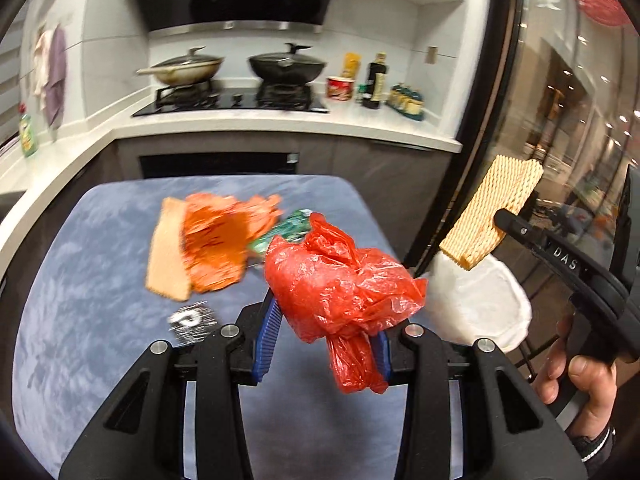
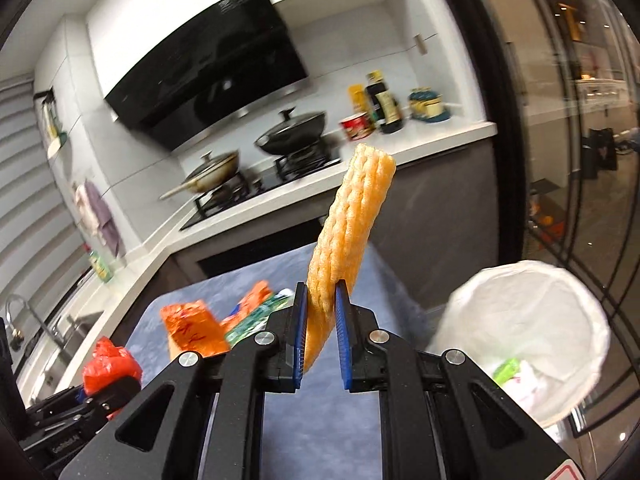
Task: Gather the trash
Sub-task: 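Carry the red bag and foam net over the bin and open both grippers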
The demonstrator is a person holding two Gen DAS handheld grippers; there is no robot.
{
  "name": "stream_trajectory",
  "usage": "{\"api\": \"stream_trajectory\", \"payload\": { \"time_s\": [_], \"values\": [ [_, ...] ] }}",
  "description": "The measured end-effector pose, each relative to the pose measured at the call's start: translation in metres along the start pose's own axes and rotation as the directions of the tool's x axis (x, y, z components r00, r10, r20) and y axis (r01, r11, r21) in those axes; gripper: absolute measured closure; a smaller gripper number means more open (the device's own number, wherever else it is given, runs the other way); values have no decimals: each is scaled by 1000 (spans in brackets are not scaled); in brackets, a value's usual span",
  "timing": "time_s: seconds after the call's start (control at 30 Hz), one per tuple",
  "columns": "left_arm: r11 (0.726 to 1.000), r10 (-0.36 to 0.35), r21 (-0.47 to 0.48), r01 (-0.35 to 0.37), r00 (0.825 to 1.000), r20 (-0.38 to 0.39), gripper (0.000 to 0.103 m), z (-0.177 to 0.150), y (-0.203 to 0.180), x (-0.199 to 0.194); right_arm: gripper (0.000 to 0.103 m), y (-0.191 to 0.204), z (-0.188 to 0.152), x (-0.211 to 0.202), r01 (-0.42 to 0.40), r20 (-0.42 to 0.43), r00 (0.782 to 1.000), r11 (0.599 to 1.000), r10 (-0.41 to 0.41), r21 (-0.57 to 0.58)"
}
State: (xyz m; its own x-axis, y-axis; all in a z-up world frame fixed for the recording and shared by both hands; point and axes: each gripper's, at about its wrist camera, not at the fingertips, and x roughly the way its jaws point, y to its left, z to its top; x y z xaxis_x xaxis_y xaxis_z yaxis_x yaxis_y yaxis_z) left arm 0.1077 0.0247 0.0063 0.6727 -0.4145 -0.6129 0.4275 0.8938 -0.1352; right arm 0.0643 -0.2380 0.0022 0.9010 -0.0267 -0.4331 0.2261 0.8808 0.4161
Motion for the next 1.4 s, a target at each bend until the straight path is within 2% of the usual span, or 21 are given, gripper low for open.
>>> {"api": "stream_trajectory", "payload": {
  "time_s": [0.33,0.63,1.03,1.4],
  "values": [
    [991,-93,100,93,996,2,65,9,-80,12,90,-70,6,-37,95,43,994,993,-98,77],
    [978,-140,151,143,990,-26,65,5,-128,32,90,-122,-1,-50,157,25,987,979,-161,130],
    [960,-172,213,182,983,-64,65,4,-174,58,90,-157,-7,-52,193,3,981,966,-196,171],
    [939,-195,266,219,974,-115,65,3,-210,96,90,-183,-19,-33,234,-56,972,953,-227,192]
  ]
}}
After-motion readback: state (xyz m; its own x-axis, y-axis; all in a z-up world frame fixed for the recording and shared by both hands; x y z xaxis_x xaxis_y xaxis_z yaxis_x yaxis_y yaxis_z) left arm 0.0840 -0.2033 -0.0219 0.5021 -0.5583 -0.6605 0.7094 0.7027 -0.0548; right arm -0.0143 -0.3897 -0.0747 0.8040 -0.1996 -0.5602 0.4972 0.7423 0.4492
